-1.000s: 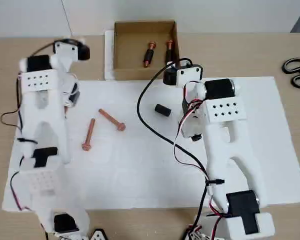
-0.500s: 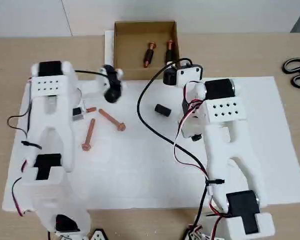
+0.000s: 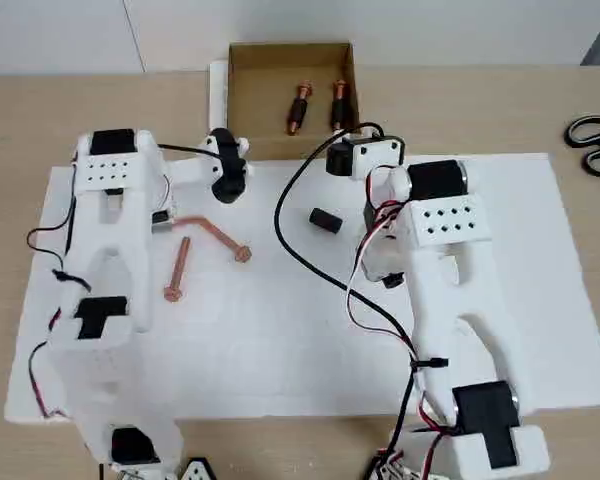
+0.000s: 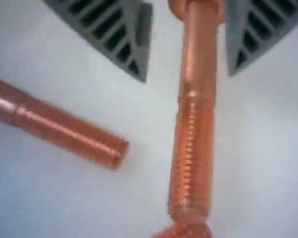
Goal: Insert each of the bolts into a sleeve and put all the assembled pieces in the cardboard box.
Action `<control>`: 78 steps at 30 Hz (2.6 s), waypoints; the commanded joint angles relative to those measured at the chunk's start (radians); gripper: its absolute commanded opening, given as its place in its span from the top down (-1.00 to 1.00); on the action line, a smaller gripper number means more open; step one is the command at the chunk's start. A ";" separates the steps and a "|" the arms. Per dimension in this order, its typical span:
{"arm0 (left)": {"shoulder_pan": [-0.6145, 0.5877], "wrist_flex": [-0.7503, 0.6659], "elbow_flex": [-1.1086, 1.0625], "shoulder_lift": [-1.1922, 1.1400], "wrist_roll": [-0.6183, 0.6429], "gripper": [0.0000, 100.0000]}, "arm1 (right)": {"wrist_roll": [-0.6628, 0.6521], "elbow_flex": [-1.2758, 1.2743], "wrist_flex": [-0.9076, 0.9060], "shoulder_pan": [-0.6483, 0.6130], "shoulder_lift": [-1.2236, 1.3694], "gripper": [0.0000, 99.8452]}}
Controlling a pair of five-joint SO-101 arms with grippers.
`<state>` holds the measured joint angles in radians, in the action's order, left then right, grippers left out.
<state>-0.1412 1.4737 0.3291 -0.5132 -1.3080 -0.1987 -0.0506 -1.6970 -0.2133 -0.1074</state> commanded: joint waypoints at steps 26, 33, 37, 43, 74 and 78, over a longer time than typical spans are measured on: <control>-0.081 0.281 0.527 0.250 1.227 0.76 | -0.008 0.238 -0.031 0.002 -0.058 0.99; -0.209 0.279 0.412 0.365 1.381 0.76 | -0.138 0.373 -0.036 -0.145 -0.059 0.99; -0.265 0.279 0.337 0.440 1.399 0.76 | -0.258 0.390 -0.036 -0.199 -0.130 0.99; -0.361 0.279 0.199 0.512 1.404 0.76 | -0.413 0.384 -0.038 -0.197 -0.268 0.99; -0.933 0.278 -0.384 0.591 1.398 0.76 | -0.746 -0.078 -0.033 0.420 -0.777 0.99; -0.865 0.278 -0.389 0.589 1.402 0.76 | -0.746 -0.236 -0.015 0.446 -0.779 0.99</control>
<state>-1.0510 1.7331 -0.0545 0.0345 0.0990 -0.9367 -0.2133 -1.7261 0.1995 -0.8730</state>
